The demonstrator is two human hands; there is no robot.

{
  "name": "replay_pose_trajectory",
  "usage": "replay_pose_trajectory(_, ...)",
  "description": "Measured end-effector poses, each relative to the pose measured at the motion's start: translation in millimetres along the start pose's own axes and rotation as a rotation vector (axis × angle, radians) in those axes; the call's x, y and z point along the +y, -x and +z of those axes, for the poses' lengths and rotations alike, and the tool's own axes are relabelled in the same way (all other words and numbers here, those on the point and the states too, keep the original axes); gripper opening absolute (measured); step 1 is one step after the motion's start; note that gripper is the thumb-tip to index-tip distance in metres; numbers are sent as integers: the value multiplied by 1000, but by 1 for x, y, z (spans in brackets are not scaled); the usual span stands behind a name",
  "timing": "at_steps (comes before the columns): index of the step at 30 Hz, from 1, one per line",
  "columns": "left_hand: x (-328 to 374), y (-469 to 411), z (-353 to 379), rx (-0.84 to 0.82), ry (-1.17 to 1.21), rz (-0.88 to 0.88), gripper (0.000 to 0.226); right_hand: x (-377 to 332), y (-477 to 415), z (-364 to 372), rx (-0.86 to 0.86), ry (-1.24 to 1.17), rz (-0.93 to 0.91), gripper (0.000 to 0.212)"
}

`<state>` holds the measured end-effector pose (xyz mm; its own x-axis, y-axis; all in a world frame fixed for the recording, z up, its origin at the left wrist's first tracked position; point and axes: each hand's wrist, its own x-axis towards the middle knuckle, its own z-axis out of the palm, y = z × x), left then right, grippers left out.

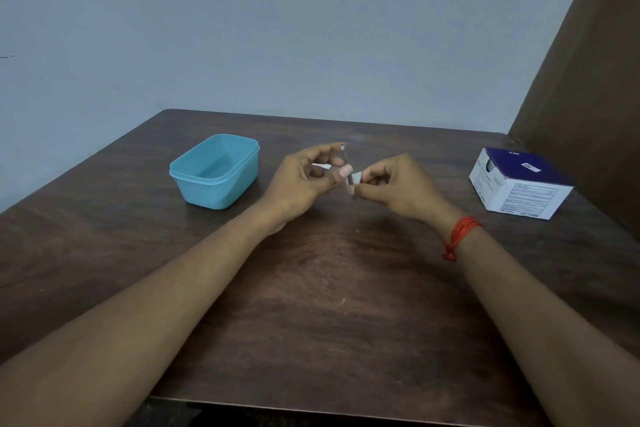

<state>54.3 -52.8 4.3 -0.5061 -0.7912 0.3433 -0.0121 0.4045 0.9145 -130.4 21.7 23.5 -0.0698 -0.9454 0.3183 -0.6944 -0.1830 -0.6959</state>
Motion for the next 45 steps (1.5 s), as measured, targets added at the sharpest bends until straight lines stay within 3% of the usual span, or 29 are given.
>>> replay_pose_trajectory(5, 2, 1, 2, 20, 24, 90, 31, 0, 4, -3, -59, 82, -43, 14)
replay_pose_trajectory(10, 0, 1, 0, 117, 194, -37, 24, 11, -3, -11, 7, -93, -19, 10)
replay_pose_trajectory(13, -3, 2, 0, 32, 170, -150, 8, 15, -4, -16, 35, -168, 15, 9)
replay_pose_trajectory(17, -2, 3, 1, -37, 96, -177, 18, 17, -6, -16, 87, -229, 15, 6)
replay_pose_trajectory(20, 0, 5, 3, -122, 68, -185, 14, 14, -7, -13, 111, -246, -10, 7)
replay_pose_trajectory(23, -1, 6, 5, -126, 79, -196, 15, 13, -7, -13, 174, -222, -38, 9)
replay_pose_trajectory(28, -2, 5, 3, 6, 104, -201, 6, 15, -5, -22, 314, -134, -28, 11)
replay_pose_trajectory(36, 0, 5, 5, 154, 123, -215, 16, 15, -4, -11, 350, -9, -105, 14)
replay_pose_trajectory(45, 3, 5, 4, 162, 87, -195, 14, 17, -5, -8, 316, 169, -170, 14)
